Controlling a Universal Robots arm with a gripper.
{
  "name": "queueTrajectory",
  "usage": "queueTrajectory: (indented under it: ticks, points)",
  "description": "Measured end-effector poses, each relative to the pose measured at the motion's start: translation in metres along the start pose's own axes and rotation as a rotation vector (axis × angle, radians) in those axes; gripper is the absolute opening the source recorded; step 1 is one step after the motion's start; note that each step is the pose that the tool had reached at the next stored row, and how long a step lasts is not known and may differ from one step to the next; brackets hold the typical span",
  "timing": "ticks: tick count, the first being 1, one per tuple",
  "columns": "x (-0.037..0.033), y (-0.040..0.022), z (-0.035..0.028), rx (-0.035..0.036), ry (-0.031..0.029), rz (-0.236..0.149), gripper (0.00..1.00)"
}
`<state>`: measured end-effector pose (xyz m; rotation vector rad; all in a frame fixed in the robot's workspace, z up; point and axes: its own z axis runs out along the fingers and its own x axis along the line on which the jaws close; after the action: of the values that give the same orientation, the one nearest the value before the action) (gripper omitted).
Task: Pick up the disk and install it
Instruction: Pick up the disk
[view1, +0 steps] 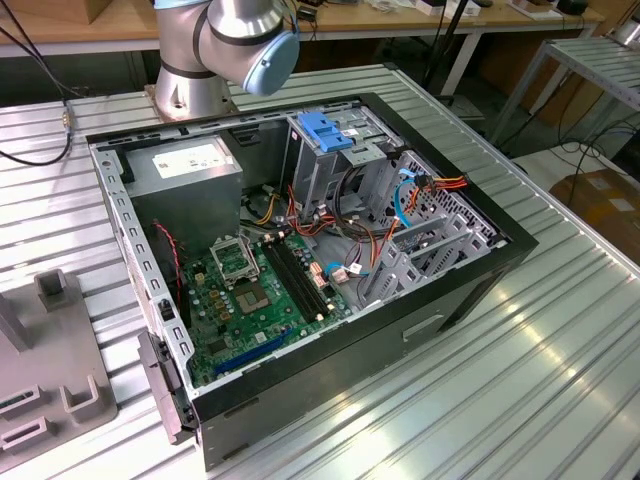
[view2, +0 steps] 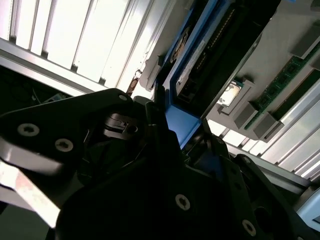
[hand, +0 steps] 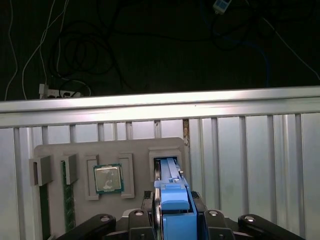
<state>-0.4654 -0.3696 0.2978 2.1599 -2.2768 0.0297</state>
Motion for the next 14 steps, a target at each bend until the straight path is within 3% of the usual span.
queueTrajectory:
  ticks: [14]
  points:
    - [0.0000, 0.0002, 0.0000, 0.0000, 0.0000, 0.000, 0.37]
